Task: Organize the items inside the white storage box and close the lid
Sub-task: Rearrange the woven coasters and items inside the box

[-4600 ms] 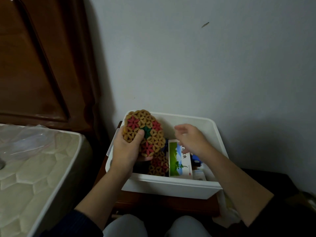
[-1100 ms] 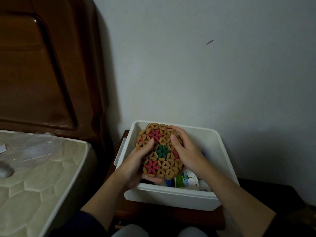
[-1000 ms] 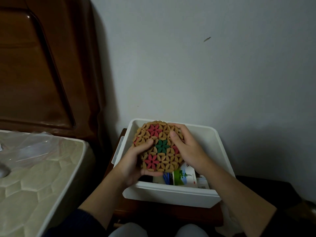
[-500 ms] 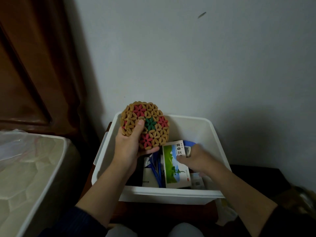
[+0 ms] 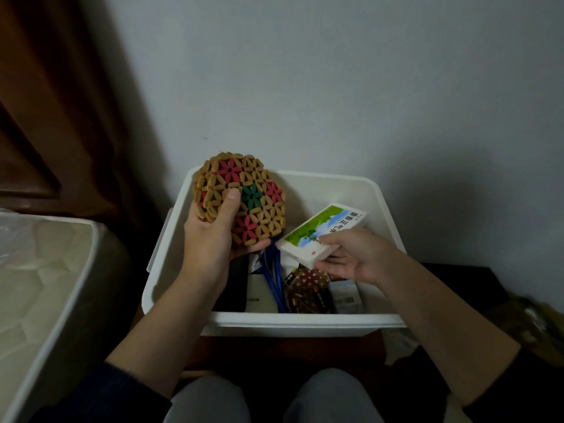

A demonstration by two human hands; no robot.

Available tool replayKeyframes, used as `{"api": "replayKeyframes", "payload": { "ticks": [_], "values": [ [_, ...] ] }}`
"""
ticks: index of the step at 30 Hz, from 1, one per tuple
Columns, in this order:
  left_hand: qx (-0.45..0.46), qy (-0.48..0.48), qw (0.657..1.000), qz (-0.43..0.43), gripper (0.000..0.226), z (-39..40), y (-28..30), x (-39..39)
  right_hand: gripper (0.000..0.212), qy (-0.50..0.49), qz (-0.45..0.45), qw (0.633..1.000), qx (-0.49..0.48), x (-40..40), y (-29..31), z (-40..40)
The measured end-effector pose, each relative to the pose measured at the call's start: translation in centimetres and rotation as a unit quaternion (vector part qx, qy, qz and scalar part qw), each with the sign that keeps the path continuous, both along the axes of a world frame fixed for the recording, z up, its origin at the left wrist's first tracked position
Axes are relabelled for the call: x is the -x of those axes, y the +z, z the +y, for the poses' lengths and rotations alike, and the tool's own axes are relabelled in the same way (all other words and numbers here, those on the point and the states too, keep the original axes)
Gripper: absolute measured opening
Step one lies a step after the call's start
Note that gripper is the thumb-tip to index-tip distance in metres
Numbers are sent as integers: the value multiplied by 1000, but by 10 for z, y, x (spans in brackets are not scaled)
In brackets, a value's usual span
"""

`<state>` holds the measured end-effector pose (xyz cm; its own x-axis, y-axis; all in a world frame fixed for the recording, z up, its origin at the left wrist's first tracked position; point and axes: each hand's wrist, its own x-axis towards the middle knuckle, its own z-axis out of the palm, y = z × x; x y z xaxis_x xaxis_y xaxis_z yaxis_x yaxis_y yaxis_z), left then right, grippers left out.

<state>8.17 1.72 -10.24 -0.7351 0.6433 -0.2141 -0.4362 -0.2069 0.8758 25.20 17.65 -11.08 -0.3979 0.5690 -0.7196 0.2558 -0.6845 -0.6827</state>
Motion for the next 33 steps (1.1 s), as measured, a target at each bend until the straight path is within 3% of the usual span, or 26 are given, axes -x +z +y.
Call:
{"api": "replayKeyframes", "payload": {
  "ticks": [2, 4, 7, 8, 10, 12, 14, 18, 21, 23, 25, 28, 31, 33],
  "values": [
    [8, -13, 1000, 13, 48, 0, 0, -2, 33, -10, 49, 998, 29, 9, -1, -3],
    [18, -29, 999, 24, 50, 0, 0, -4, 33, 40, 53, 997, 32, 19, -5, -3],
    [33, -47, 998, 26, 47, 1, -2, -4, 31, 202, -108, 973, -39, 24, -8, 3],
    [39, -54, 998, 22, 46, 1, -3, -4, 31, 273, -199, 935, -110, 22, -8, 8],
    [55, -72, 996, 17, 41, 2, -5, -4, 30, 404, -361, 797, -266, 14, -10, 17],
    [74, -90, 993, 28, 37, 3, -7, -4, 22, 506, -431, 667, -336, 7, -12, 16],
    [86, -110, 989, 47, 36, 4, -9, -5, 34, 582, -430, 612, -319, 3, -18, 13],
    [91, -126, 986, 57, 37, 5, -9, -6, 85, 606, -426, 614, -272, -1, -31, 8],
    [92, -117, 988, 49, 38, 5, -8, -6, 99, 608, -458, 590, -269, 3, -44, 3],
    [93, -109, 989, 45, 38, 5, -8, -5, 100, 590, -460, 607, -268, 7, -49, 0],
    [90, -106, 989, 41, 36, 4, -8, -5, 94, 580, -456, 621, -266, 10, -51, -1],
    [87, -102, 990, 40, 35, 4, -7, -4, 60, 578, -440, 626, -283, 9, -52, 2],
    [83, -96, 991, 41, 32, 5, -7, -4, 32, 571, -432, 618, -324, 7, -55, 4],
    [81, -92, 992, 40, 34, 5, -8, -4, 27, 581, -431, 605, -332, 6, -51, 5]
  ]
}}
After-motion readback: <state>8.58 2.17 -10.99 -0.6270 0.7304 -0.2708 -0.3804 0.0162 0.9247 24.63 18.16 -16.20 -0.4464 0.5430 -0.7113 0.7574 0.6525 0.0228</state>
